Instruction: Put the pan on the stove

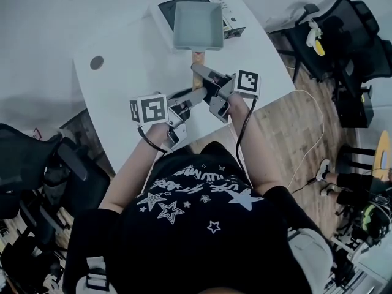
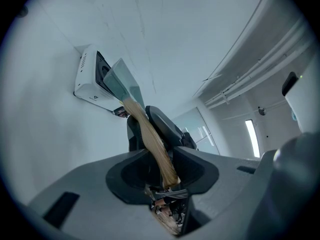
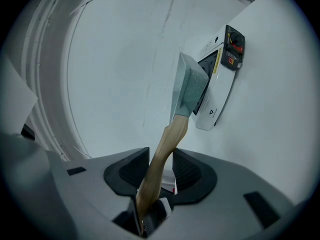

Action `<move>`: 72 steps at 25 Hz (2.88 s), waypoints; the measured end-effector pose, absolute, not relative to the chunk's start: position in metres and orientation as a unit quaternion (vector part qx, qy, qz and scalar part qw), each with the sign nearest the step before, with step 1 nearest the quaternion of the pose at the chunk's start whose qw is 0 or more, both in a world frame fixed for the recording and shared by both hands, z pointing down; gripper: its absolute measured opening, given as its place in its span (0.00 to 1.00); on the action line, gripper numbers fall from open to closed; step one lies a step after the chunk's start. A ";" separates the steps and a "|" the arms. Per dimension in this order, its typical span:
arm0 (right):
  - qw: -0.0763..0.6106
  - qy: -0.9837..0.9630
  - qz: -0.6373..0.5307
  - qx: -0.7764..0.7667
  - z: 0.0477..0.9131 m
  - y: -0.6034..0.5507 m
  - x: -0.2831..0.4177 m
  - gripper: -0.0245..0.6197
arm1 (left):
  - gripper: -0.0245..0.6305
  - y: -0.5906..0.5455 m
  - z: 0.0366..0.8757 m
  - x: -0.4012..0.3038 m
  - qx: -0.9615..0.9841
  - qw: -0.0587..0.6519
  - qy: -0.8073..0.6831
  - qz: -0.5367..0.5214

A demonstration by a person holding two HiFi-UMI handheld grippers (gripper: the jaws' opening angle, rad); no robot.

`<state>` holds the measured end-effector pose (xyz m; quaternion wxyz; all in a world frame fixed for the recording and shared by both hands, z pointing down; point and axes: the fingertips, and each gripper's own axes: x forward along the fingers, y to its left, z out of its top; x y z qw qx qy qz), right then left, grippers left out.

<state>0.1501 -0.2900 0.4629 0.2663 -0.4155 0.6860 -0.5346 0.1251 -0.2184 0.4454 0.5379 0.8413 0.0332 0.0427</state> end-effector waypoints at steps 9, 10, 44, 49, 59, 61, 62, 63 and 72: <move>0.250 0.700 -0.548 -0.383 0.468 -0.299 0.174 0.26 | 0.25 -0.227 0.450 0.154 0.843 0.537 -0.007 0.026; 0.246 0.703 -0.551 -0.376 0.468 -0.301 0.176 0.26 | 0.25 -0.228 0.450 0.158 0.842 0.538 -0.016 0.021; 0.132 0.755 -0.600 -0.230 0.497 -0.362 0.258 0.27 | 0.25 -0.288 0.477 0.270 0.812 0.551 -0.185 -0.050; 0.132 0.758 -0.597 -0.228 0.499 -0.365 0.262 0.27 | 0.25 -0.291 0.480 0.275 0.814 0.547 -0.190 -0.047; 0.144 0.752 -0.601 -0.228 0.503 -0.370 0.265 0.27 | 0.25 -0.296 0.483 0.276 0.812 0.547 -0.199 -0.035; 0.145 0.752 -0.602 -0.228 0.505 -0.370 0.266 0.27 | 0.25 -0.296 0.484 0.277 0.813 0.545 -0.203 -0.030; 0.144 0.752 -0.602 -0.228 0.505 -0.371 0.266 0.27 | 0.25 -0.296 0.485 0.277 0.813 0.544 -0.204 -0.029; 0.143 0.752 -0.601 -0.228 0.506 -0.371 0.266 0.27 | 0.25 -0.296 0.486 0.277 0.813 0.544 -0.205 -0.027; 0.125 0.758 -0.593 -0.240 0.515 -0.372 0.267 0.27 | 0.25 -0.296 0.500 0.278 0.818 0.536 -0.208 0.000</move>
